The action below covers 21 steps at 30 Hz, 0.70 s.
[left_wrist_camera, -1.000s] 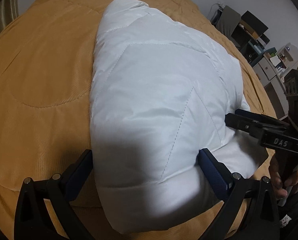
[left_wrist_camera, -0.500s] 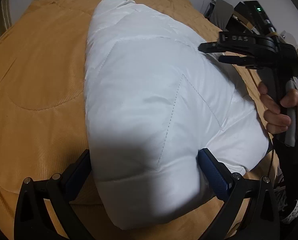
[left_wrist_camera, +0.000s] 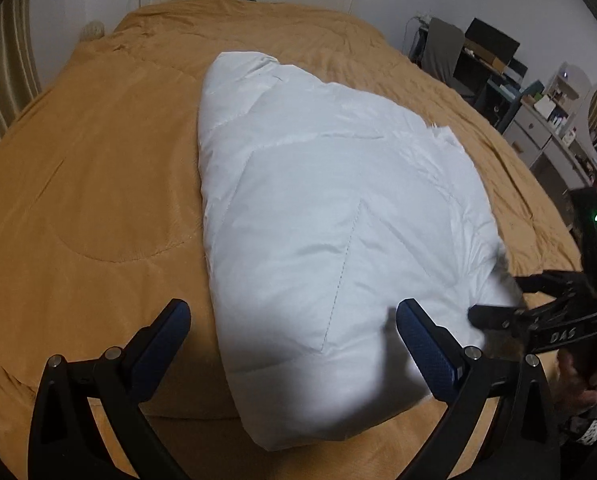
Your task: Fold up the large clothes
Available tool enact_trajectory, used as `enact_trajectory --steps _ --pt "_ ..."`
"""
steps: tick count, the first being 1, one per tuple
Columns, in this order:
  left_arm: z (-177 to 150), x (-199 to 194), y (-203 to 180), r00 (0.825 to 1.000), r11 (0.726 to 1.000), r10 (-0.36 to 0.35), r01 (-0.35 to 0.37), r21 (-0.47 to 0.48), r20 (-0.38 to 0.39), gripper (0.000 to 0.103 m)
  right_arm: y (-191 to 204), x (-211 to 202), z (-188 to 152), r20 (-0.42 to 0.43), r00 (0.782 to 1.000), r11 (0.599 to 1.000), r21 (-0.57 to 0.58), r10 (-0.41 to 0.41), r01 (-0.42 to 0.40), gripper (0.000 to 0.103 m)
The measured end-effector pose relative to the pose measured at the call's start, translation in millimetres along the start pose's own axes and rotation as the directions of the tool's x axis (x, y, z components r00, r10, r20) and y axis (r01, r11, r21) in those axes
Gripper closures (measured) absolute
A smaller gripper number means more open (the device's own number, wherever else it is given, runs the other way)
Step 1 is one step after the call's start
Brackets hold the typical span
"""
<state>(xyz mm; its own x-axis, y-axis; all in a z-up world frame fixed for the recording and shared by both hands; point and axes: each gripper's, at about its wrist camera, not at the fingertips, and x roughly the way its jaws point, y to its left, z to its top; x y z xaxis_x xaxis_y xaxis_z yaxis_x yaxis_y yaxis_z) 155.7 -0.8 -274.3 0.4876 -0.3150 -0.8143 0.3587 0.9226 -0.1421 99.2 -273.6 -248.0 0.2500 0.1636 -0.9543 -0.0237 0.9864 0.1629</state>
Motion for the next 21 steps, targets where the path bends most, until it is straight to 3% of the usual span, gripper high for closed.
enact_trajectory --steps 2,6,8,11,14,17,21 --pt "-6.2 15.0 -4.5 0.996 0.999 -0.044 0.045 0.005 -0.075 0.000 -6.0 -9.9 1.2 0.008 1.000 1.000 0.029 -0.001 0.001 0.007" --pt "-7.7 15.8 -5.9 0.996 0.999 -0.044 0.045 0.015 -0.082 0.000 6.8 -43.1 13.2 0.103 0.992 0.997 -0.008 -0.079 0.080 0.017" --pt "-8.7 16.4 -3.1 0.995 0.999 -0.052 0.052 0.006 -0.088 0.000 19.3 -62.9 31.0 0.177 0.982 0.996 -0.030 -0.073 0.079 0.018" --pt "-13.6 16.3 -3.4 0.993 0.998 -0.064 0.065 0.002 -0.100 0.000 41.3 -71.2 65.8 0.219 0.975 0.997 -0.057 -0.042 0.056 0.018" --pt "-18.1 15.3 -3.3 0.991 0.997 -0.075 0.077 0.014 -0.113 0.000 44.5 -39.6 97.8 0.148 0.987 0.998 -0.011 -0.057 0.059 0.018" --pt "-22.1 15.8 -2.1 0.986 0.995 -0.101 0.103 0.009 -0.136 0.000 23.7 3.8 116.5 0.055 0.990 0.990 0.063 -0.133 0.129 0.022" --pt "-26.2 11.4 4.6 0.978 0.994 -0.112 0.109 -0.025 -0.174 0.000 -9.0 -12.7 109.9 0.068 0.967 0.956 0.184 -0.246 0.230 0.024"
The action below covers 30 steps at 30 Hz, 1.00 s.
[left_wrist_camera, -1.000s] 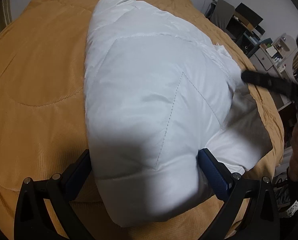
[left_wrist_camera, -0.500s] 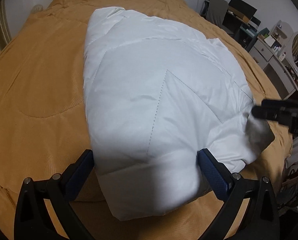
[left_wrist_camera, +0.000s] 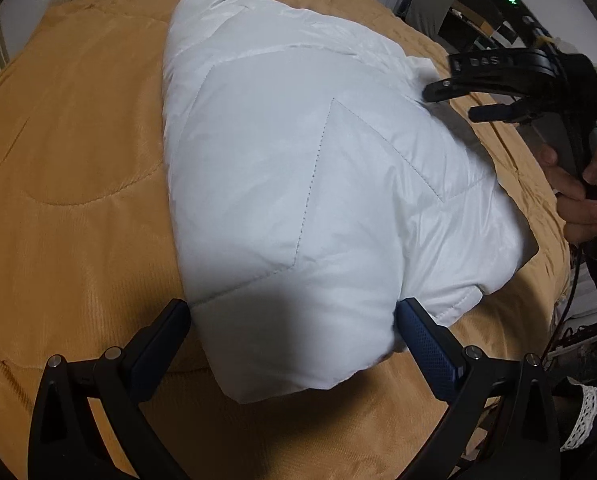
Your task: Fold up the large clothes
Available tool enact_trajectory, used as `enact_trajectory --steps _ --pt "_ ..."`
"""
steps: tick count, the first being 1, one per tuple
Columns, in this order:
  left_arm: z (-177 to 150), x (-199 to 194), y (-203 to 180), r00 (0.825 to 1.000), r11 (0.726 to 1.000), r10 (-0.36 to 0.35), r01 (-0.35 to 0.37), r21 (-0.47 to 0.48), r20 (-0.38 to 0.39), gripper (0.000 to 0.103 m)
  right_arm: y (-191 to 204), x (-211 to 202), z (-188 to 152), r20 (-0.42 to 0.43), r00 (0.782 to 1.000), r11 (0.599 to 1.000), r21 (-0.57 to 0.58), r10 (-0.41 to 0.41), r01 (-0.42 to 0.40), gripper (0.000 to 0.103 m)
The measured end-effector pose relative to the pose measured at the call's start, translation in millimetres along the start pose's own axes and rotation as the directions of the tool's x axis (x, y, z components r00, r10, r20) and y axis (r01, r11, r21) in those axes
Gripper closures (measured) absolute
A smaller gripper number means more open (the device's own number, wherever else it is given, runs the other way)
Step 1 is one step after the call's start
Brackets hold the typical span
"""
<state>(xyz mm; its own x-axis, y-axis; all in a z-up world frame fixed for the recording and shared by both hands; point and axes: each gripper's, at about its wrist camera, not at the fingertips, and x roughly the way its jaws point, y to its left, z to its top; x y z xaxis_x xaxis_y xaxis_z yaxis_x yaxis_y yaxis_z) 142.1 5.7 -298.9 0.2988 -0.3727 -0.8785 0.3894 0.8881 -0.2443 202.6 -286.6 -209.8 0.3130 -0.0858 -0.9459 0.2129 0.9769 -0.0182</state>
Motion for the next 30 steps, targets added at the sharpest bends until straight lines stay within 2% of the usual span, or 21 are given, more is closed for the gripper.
enact_trajectory --steps 4,6,7,10,12,13,15,16,17,20,23,26,28,30 --pt "-0.3 -5.0 1.6 1.000 1.000 0.009 -0.009 -0.012 0.002 0.000 13.4 -43.8 -26.2 0.056 0.997 0.994 -0.097 0.048 -0.043 0.026" --pt "-2.1 -7.5 2.3 1.000 1.000 0.014 -0.014 -0.009 -0.004 0.000 27.5 -47.6 -39.3 0.033 0.995 0.984 -0.153 0.091 -0.085 0.024" --pt "-3.3 -9.2 4.2 1.000 1.000 0.014 -0.014 -0.015 -0.009 0.000 34.3 -42.2 -49.5 -0.008 0.995 0.978 -0.183 0.098 -0.098 0.020" --pt "-7.3 -21.3 9.6 0.999 0.999 0.039 -0.040 -0.036 -0.024 0.000 37.2 -4.0 -66.0 -0.119 0.993 0.971 -0.237 0.003 -0.032 0.012" --pt "-8.0 -32.7 10.6 0.995 0.996 0.093 -0.094 -0.012 -0.037 0.000 20.3 -0.7 -69.2 -0.127 0.992 0.985 -0.168 0.015 -0.036 0.006" --pt "-7.6 -42.7 11.1 0.989 0.989 0.145 -0.145 0.006 -0.035 0.000 10.3 -3.4 -67.3 -0.142 0.990 0.991 -0.135 -0.022 0.002 0.006" --pt "-6.8 -70.5 10.1 0.971 0.971 0.239 -0.239 0.018 -0.006 0.000 0.2 -20.4 -64.8 -0.132 0.986 0.989 -0.125 -0.097 0.080 0.006" --pt "-7.5 -87.9 10.1 0.967 0.967 0.256 -0.256 0.006 0.005 0.000 -3.5 -35.1 -64.4 -0.117 0.985 0.985 -0.134 -0.129 0.113 0.005" --pt "-3.1 -105.1 12.4 0.969 0.968 0.248 -0.248 -0.021 0.007 0.000 -4.4 -48.0 -64.2 -0.111 0.985 0.983 -0.144 -0.129 0.113 0.005" --pt "15.5 -163.4 10.3 0.968 0.963 0.247 -0.240 -0.120 0.042 0.000 5.2 -96.7 -67.2 -0.109 0.993 0.985 -0.169 -0.043 0.025 0.005" --pt "28.4 -227.2 -2.6 0.946 0.937 0.316 -0.299 -0.183 0.074 0.000 24.4 -150.7 -75.6 -0.117 0.993 0.975 -0.222 -0.015 -0.012 0.004" --pt "36.7 -276.9 -24.2 0.947 0.937 0.307 -0.284 -0.202 0.094 0.000 34.3 -198.8 -90.7 -0.174 0.978 0.965 -0.212 0.115 -0.151 0.001" --pt "40.6 -303.8 -40.4 0.944 0.936 0.310 -0.283 -0.210 0.111 0.000 29.6 -222.8 -97.5 -0.185 0.975 0.972 -0.175 0.127 -0.160 0.000" --pt "37.4 -326.8 -52.4 0.943 0.937 0.294 -0.252 -0.243 0.156 0.000 27.0 -241.5 -107.4 -0.162 0.981 0.977 -0.167 0.109 -0.136 0.000"
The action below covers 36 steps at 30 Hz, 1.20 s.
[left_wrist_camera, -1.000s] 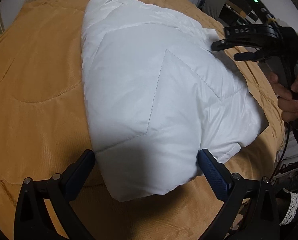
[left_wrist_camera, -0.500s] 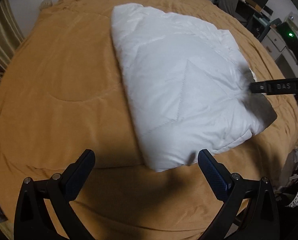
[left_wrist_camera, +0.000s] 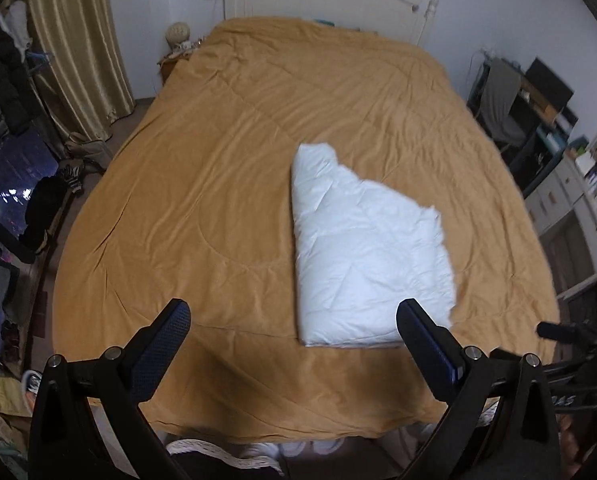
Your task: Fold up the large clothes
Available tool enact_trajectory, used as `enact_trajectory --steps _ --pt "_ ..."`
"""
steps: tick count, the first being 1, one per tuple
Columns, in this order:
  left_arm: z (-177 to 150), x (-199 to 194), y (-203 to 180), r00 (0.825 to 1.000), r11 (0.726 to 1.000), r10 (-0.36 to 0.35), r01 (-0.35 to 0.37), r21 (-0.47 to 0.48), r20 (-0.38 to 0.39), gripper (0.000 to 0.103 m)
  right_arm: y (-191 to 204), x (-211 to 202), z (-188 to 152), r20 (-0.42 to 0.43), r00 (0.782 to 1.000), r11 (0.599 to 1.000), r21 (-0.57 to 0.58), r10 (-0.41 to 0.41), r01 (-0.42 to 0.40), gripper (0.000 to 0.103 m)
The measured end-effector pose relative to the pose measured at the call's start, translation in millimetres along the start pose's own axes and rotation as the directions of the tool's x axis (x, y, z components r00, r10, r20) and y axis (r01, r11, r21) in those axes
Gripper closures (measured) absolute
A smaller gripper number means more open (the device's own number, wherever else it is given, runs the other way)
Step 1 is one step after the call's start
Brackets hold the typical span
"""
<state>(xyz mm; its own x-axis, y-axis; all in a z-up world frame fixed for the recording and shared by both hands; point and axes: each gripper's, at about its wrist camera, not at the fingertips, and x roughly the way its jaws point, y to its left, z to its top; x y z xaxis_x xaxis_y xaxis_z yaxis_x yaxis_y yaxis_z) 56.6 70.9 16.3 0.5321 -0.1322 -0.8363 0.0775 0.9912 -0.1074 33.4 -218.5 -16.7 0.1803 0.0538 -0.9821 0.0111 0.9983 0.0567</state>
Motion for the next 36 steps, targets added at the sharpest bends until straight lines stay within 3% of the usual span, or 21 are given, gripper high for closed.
enact_trajectory --steps 3,5,7,8,9,11,17,21,24,36 --pt "-5.1 -7.9 -4.7 0.999 0.998 -0.029 0.031 -0.062 0.026 0.000 -5.3 -17.2 -13.3 0.066 0.998 0.999 0.033 -0.016 0.013 0.000" --pt "-14.1 4.0 -6.6 1.000 0.997 -0.011 0.012 -0.075 0.018 0.000 -15.5 -15.0 -18.9 0.099 0.995 0.998 0.060 0.018 -0.024 0.000" --pt "-25.2 36.7 -13.0 0.998 0.997 0.035 -0.038 -0.061 -0.055 0.000 -23.5 -3.2 -23.3 0.112 0.994 0.998 0.064 0.012 -0.019 0.000" --pt "-28.3 52.2 -18.1 0.993 0.997 0.052 -0.057 -0.048 -0.110 0.000 -26.5 5.4 -25.5 0.101 0.994 0.998 0.063 -0.030 0.024 0.000" --pt "-33.7 68.0 -21.9 0.984 0.997 0.053 -0.060 -0.037 -0.172 0.001 -29.0 12.1 -27.0 0.086 0.994 0.996 0.058 -0.071 0.066 0.000" --pt "-37.0 82.1 -31.6 0.975 0.999 0.032 -0.039 -0.025 -0.219 0.001 -31.9 22.8 -28.8 0.062 0.992 0.993 0.043 -0.108 0.106 0.000" --pt "-37.0 64.2 -61.9 0.987 0.989 0.129 -0.120 0.092 -0.099 0.000 -33.6 34.3 -34.4 0.010 0.999 0.998 0.054 -0.040 0.040 0.000" --pt "-37.7 68.4 -61.0 0.986 0.995 0.086 -0.079 0.054 -0.144 0.000 -28.8 29.9 -35.9 0.035 0.998 0.997 0.044 -0.059 0.057 0.000" --pt "-35.0 83.3 -56.3 0.978 0.995 0.095 -0.086 0.054 -0.186 0.000 -27.5 29.0 -35.0 0.049 0.996 0.996 0.050 -0.075 0.072 0.000" --pt "-38.8 95.1 -47.8 0.970 0.992 0.128 -0.129 0.008 -0.205 0.000 -20.8 37.4 -30.7 0.020 0.995 0.994 0.051 -0.096 0.094 0.000"
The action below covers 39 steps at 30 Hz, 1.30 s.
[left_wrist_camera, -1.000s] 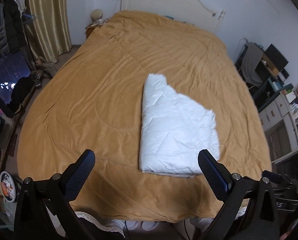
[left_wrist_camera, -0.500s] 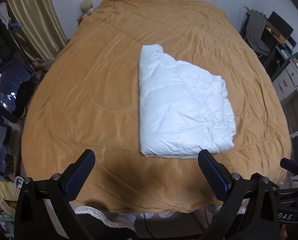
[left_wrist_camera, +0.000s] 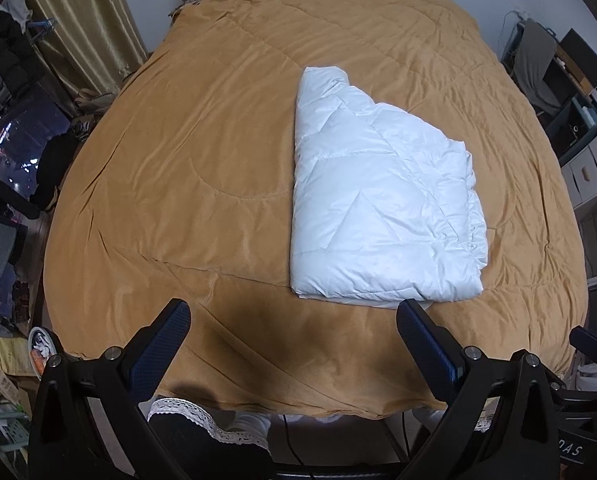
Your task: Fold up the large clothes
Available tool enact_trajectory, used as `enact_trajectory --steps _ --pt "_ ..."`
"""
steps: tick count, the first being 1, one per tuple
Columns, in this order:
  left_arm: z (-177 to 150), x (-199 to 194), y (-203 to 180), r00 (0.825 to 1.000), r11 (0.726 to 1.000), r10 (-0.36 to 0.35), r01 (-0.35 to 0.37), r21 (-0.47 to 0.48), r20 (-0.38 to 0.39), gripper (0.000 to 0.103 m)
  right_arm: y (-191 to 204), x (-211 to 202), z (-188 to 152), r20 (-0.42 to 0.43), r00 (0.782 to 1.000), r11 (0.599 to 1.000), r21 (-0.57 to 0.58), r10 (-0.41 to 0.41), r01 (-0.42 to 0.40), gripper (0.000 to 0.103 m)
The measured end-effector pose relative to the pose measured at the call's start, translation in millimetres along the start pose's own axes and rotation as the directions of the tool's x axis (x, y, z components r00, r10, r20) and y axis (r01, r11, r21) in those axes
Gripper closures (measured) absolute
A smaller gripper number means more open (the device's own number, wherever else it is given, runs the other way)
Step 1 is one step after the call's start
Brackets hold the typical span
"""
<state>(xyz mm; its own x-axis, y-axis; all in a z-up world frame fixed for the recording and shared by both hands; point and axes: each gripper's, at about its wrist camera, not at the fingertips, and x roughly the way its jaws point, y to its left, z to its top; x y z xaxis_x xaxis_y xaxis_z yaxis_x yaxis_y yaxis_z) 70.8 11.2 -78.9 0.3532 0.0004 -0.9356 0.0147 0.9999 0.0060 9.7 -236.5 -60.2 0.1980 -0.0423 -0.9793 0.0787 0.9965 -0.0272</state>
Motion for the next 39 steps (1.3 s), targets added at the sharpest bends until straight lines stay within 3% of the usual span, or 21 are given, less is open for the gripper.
enact_trajectory --steps 39 --pt "-9.1 -2.6 -7.8 0.999 0.999 -0.039 0.040 0.022 -0.015 0.000 9.0 7.3 -3.0 -0.024 1.000 1.000 -0.026 -0.012 0.012 0.000"
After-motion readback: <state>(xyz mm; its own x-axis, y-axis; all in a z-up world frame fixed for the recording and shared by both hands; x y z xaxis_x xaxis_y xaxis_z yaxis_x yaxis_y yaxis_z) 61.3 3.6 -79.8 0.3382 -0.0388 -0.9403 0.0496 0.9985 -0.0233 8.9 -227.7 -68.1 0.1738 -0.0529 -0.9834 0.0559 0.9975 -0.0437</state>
